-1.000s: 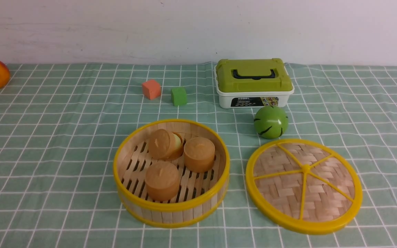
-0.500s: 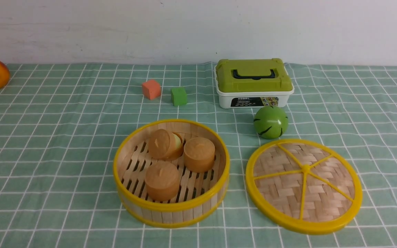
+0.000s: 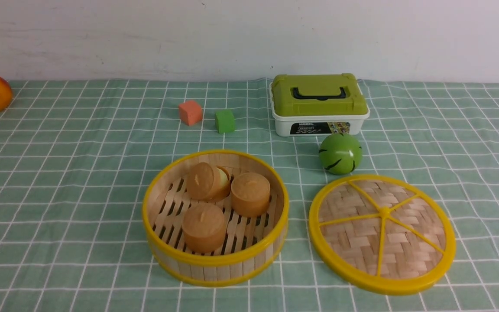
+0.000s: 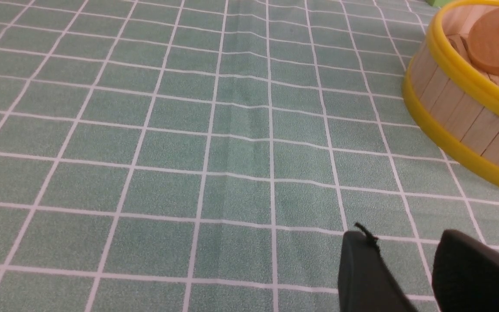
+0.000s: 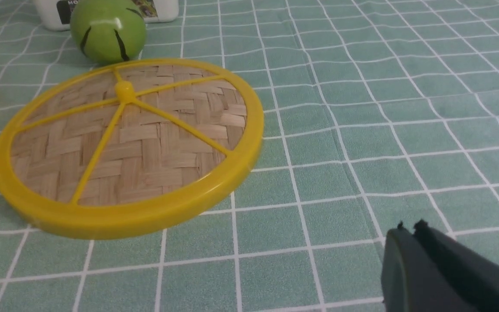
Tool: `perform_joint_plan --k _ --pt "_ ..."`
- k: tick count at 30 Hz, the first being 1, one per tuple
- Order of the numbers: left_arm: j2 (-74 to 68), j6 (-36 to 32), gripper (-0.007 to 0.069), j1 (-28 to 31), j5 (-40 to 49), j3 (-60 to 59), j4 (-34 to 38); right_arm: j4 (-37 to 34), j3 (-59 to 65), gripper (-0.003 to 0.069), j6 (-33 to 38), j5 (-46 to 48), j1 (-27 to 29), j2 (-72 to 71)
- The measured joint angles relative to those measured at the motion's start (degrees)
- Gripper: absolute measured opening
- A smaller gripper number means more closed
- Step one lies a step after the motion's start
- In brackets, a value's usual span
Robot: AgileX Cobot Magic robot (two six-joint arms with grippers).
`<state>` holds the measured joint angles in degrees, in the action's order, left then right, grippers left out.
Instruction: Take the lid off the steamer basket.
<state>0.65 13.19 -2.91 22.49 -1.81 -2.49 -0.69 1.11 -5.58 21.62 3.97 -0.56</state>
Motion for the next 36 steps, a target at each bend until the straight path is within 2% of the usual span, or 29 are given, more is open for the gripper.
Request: perform_joint_plan --k 36 --pt "0.0 0.0 0.0239 0.0 0.0 0.0 0.0 0.2 -0.1 0.0046 0.0 0.3 0.0 0.0"
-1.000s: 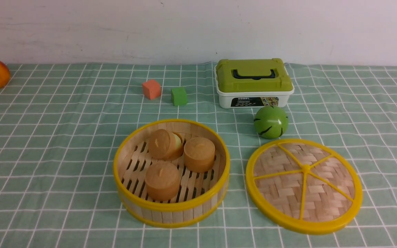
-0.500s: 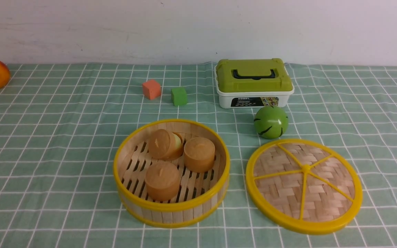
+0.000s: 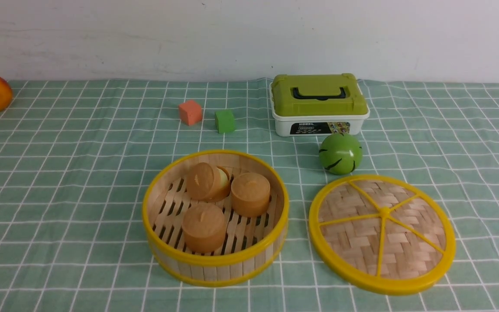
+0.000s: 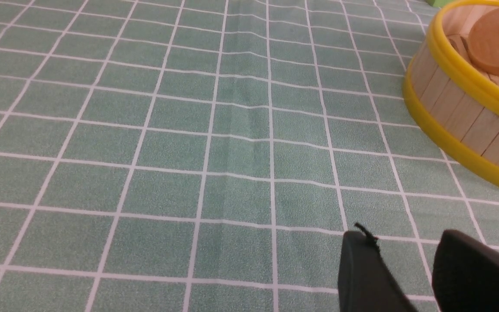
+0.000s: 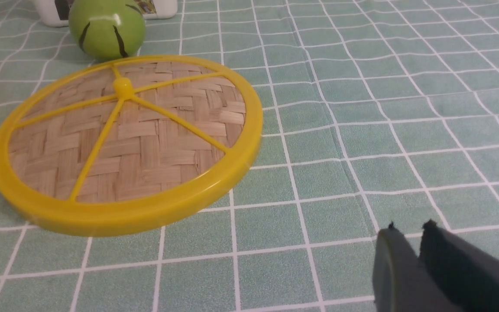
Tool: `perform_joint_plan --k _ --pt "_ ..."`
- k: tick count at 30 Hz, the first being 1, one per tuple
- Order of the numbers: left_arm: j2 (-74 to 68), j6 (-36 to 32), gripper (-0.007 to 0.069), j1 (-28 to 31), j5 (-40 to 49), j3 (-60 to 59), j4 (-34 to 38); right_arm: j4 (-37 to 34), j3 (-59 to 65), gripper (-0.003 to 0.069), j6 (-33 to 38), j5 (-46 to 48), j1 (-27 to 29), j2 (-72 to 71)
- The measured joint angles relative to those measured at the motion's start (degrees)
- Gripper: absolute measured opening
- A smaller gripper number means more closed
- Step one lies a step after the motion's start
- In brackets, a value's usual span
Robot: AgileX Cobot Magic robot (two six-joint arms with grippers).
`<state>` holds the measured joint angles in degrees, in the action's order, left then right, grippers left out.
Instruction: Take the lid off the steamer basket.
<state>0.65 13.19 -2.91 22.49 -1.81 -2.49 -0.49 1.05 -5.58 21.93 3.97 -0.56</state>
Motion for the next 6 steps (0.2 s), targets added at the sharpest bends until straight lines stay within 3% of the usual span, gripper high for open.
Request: perform_joint_plan --k 6 --pt "0.0 0.0 0.0239 0.0 0.0 0.0 0.0 0.0 0.0 0.0076 0.0 0.0 0.0 0.0"
